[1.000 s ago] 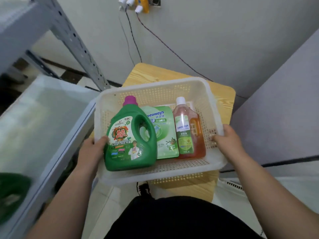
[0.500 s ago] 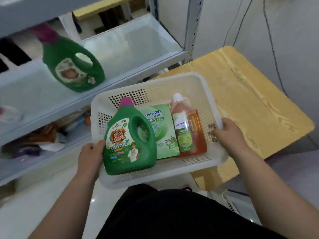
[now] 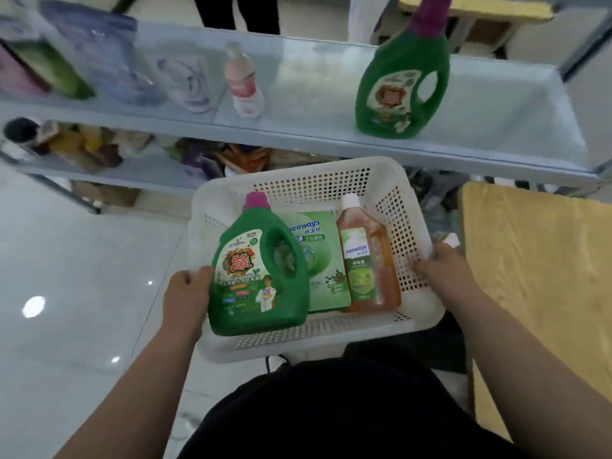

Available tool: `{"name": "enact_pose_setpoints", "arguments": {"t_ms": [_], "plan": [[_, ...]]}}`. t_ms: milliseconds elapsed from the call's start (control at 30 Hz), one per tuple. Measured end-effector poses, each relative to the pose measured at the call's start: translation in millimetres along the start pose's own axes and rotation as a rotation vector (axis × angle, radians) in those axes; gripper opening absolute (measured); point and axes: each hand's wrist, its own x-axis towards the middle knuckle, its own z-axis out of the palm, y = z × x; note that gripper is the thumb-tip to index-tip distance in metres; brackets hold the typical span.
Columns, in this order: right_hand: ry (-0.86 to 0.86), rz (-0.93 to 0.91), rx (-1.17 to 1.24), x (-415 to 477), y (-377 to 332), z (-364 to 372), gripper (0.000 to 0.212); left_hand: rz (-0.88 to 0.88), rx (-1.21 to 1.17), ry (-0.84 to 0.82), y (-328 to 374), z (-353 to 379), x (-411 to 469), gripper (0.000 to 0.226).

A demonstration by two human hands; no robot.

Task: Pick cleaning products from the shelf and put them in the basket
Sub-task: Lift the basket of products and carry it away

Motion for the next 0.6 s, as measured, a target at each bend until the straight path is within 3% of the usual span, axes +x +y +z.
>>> {"name": "enact_pose_setpoints", "arguments": {"t_ms": [267, 600], "plan": [[-0.293, -0.142, -0.125, 55, -105, 89, 0.033, -0.229, -0.181, 0.280, -55, -61, 19, 0.043], [-0.655, -0.398, -0.345, 131, -206, 167, 0.009, -0.681, -0.527, 0.542, -87, -28, -48, 0.036]]}}
